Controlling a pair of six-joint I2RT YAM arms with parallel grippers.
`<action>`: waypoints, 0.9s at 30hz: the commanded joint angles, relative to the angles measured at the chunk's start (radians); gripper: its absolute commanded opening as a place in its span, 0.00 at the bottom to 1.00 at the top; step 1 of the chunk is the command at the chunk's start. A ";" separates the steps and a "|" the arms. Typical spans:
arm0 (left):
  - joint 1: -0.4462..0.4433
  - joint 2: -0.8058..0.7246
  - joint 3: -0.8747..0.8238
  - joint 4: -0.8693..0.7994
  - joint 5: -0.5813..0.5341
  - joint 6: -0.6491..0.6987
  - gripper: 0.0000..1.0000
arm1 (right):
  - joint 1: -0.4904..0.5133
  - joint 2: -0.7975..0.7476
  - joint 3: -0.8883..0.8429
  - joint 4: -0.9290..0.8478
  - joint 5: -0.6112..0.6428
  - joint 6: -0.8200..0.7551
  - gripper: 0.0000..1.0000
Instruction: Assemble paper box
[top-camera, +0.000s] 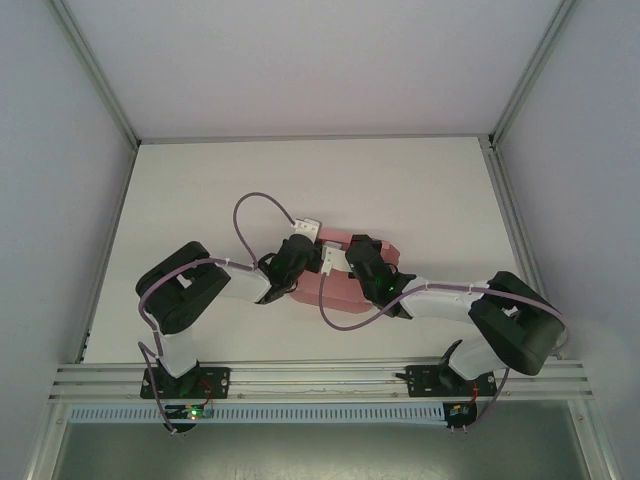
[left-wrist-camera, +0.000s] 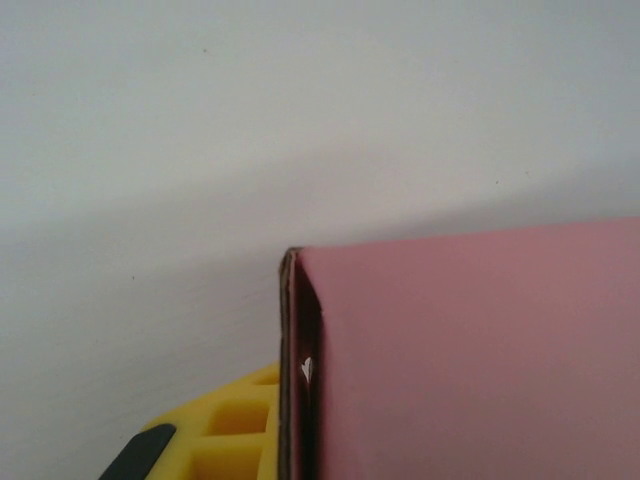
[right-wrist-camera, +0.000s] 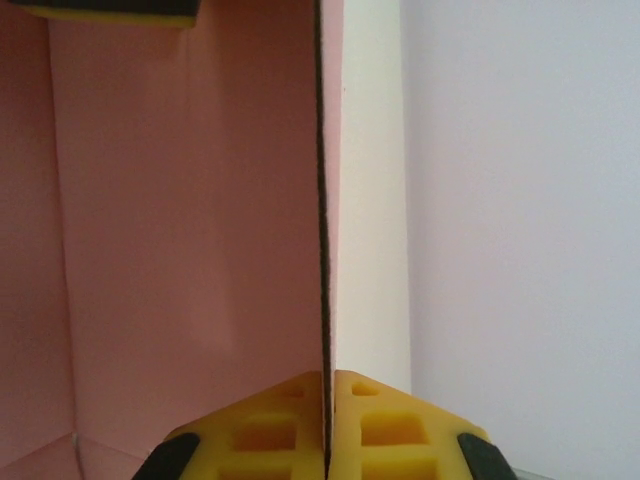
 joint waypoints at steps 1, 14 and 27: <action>0.092 0.090 -0.124 -0.043 -0.102 0.014 0.00 | -0.015 -0.053 -0.009 -0.112 0.020 0.067 0.15; 0.090 0.106 -0.186 0.202 0.108 0.131 0.00 | -0.050 -0.381 0.075 -0.341 -0.533 0.332 0.98; 0.062 0.105 -0.183 0.270 0.179 0.247 0.00 | -0.293 -0.013 0.538 -0.717 -0.669 0.952 0.95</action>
